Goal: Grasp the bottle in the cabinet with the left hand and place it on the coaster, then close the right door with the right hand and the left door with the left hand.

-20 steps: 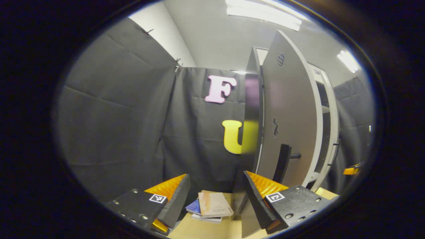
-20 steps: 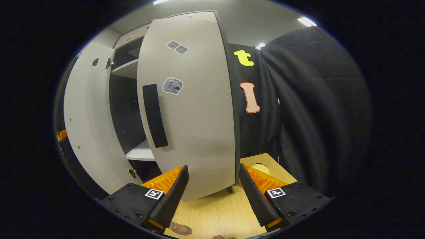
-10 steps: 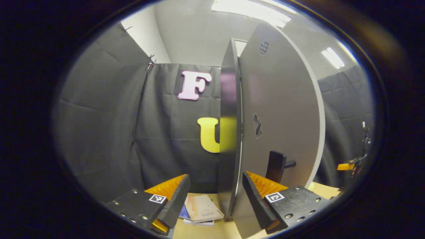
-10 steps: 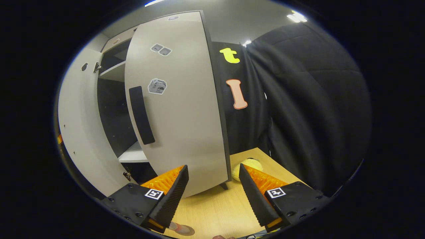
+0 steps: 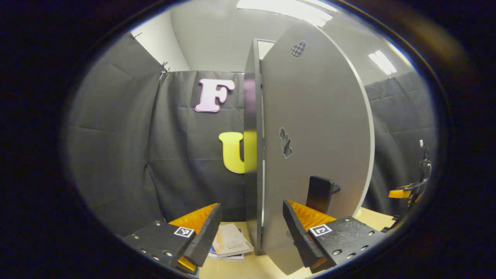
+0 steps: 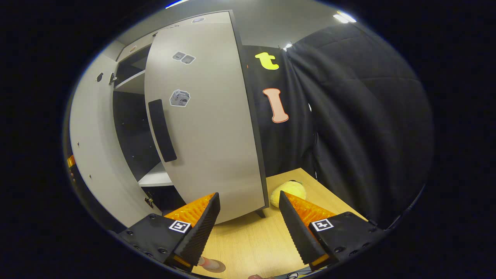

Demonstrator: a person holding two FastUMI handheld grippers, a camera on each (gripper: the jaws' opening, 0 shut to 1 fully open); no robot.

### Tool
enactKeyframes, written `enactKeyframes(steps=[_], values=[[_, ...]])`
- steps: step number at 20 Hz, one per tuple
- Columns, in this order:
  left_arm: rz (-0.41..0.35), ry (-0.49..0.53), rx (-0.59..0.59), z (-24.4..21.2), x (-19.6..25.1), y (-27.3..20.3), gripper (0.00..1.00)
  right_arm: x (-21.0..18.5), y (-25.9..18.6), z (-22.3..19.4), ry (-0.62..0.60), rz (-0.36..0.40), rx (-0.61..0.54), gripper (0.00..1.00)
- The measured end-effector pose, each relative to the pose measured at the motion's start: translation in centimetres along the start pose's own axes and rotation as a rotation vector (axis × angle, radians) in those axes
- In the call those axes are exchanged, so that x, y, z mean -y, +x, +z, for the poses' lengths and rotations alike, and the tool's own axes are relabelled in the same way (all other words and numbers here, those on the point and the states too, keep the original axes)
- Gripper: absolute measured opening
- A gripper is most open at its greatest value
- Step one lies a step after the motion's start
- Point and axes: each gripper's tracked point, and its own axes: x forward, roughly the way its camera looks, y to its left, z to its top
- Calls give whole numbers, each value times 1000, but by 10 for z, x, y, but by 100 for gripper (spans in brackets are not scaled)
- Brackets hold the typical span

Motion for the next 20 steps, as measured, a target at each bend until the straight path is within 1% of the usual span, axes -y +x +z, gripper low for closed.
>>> enactKeyframes(steps=[3,6,7,10,11,12,14,16,17,19,20], values=[[-11,22,-3,1,30,2,92,16,3,4,1,-7,-4,97],[-5,17,-7,3,54,13,92,32,3,8,12,-10,3,97],[1,17,-9,2,62,15,99,37,4,10,13,-13,2,97],[6,63,-27,-4,94,31,99,52,6,12,24,-21,-2,97],[1,80,-18,-3,107,36,92,57,6,12,25,-26,-2,97],[-2,90,6,3,120,39,99,64,8,11,20,-39,-7,97],[-5,74,49,14,142,46,99,74,9,8,12,-55,-15,97],[14,48,71,18,158,47,92,80,11,7,21,-48,-22,97],[30,40,80,19,162,45,99,82,11,6,22,-44,-24,97],[35,29,89,23,172,35,99,86,16,4,14,-41,-29,97],[38,29,80,22,175,29,84,88,19,2,15,-34,-37,97]])
